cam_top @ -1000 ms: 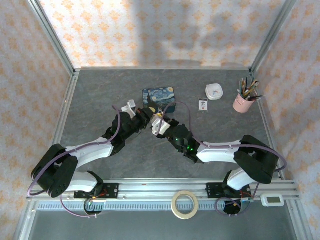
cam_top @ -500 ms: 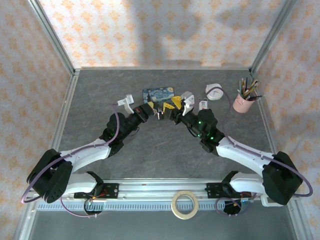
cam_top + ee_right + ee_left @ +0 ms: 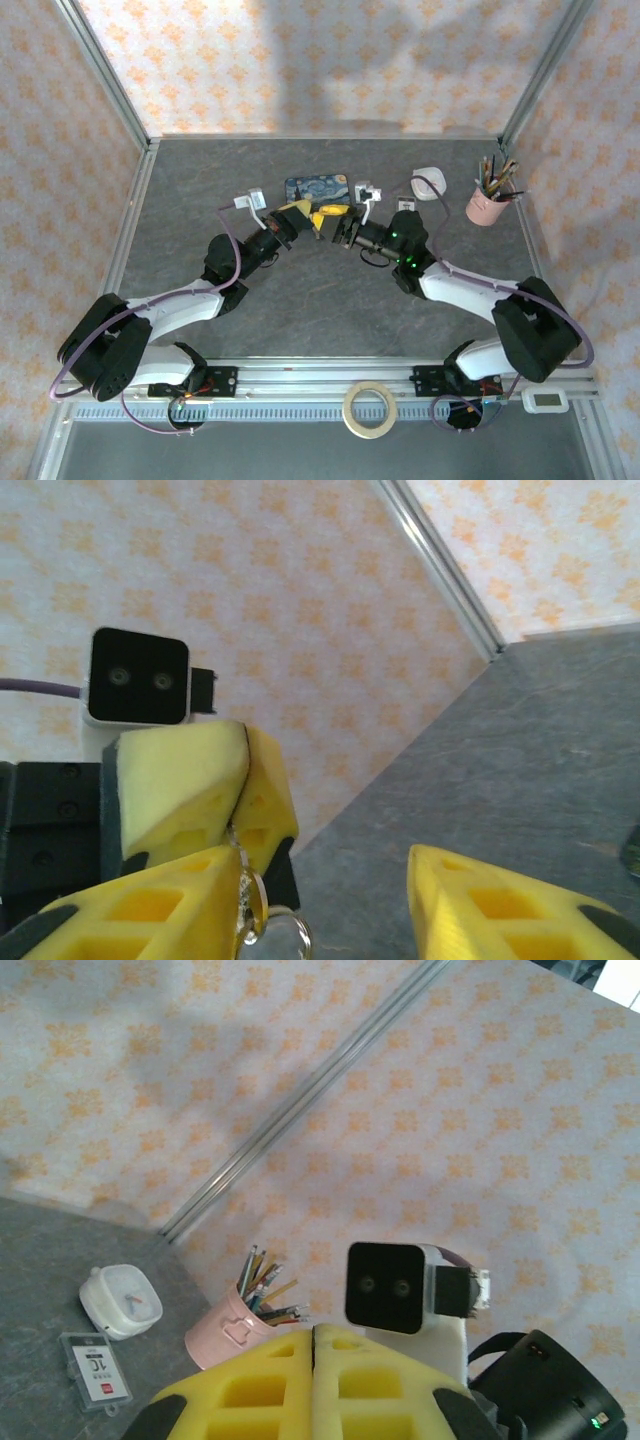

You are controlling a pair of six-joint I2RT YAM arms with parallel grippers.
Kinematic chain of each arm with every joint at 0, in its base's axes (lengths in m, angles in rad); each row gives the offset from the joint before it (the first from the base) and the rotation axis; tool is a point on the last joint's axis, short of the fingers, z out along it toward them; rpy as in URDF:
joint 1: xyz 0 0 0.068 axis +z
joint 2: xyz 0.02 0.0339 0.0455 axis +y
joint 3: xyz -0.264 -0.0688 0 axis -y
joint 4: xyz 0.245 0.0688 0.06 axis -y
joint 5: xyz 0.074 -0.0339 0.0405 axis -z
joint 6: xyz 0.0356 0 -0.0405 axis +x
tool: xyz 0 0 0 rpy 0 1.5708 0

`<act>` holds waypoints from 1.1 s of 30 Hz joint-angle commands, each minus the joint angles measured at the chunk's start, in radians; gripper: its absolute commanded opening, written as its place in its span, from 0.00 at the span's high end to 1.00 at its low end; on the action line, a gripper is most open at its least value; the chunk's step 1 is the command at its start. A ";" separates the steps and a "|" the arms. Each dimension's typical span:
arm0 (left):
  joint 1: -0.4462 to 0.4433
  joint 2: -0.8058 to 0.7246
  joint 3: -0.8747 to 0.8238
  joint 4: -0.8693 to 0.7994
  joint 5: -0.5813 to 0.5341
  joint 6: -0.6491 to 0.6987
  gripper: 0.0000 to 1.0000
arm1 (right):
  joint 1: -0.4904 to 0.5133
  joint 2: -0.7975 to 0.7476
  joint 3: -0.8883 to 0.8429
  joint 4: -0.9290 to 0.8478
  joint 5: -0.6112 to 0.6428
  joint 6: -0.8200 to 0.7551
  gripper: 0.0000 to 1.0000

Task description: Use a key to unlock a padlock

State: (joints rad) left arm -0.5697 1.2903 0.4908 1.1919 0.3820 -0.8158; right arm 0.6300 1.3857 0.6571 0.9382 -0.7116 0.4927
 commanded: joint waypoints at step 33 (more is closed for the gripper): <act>-0.002 -0.032 -0.037 0.085 -0.030 -0.017 1.00 | -0.007 0.159 0.009 0.364 -0.183 0.265 0.82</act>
State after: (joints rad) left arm -0.5697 1.2823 0.4625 1.2209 0.3584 -0.8219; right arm 0.6273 1.5349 0.6571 1.2335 -0.8658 0.7479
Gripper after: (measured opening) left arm 0.047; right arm 0.179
